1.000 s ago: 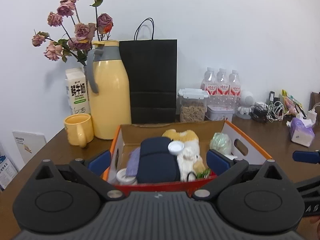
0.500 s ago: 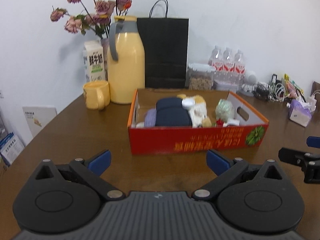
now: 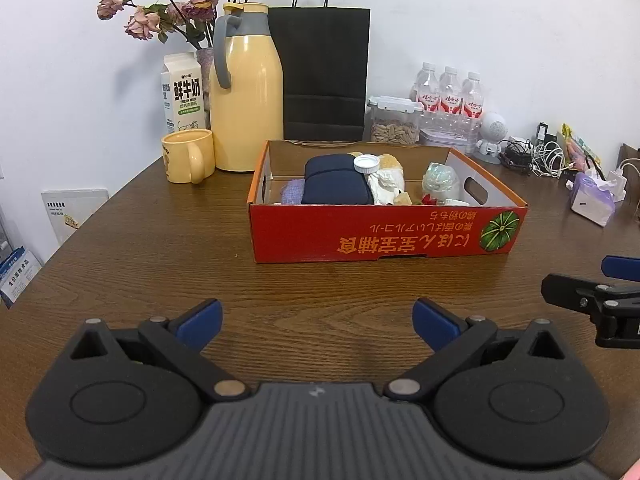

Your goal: Organize objects

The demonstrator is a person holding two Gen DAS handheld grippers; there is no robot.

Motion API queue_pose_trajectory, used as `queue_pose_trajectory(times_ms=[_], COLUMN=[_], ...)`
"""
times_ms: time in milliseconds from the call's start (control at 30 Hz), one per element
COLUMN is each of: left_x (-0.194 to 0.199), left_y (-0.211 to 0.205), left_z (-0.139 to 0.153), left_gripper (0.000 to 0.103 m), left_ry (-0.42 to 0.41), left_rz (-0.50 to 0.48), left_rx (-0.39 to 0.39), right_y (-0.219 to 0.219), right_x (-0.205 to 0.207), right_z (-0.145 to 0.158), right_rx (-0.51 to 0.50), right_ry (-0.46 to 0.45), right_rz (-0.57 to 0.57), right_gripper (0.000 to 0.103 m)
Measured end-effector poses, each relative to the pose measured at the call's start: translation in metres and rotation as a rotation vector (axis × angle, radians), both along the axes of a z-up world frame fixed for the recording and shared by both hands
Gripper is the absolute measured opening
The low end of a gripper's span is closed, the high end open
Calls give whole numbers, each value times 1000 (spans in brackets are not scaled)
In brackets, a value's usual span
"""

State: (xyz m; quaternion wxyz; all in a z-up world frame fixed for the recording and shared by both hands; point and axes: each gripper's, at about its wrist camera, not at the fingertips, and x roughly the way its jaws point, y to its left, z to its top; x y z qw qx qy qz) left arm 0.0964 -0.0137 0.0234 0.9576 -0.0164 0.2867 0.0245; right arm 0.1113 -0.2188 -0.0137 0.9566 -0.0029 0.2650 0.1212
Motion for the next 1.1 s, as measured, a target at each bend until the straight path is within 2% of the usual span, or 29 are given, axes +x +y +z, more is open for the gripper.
queue_pose_trajectory(times_ms=[1100], left_x=[-8], left_y=[2], left_z=[3], left_gripper=[103], left_ry=[-12], left_rz=[1], left_rx=[-5], right_y=[3], right_x=[-4], right_z=[1], right_rx=[-1], right_ry=[-3], right_rz=[11], right_gripper=[103])
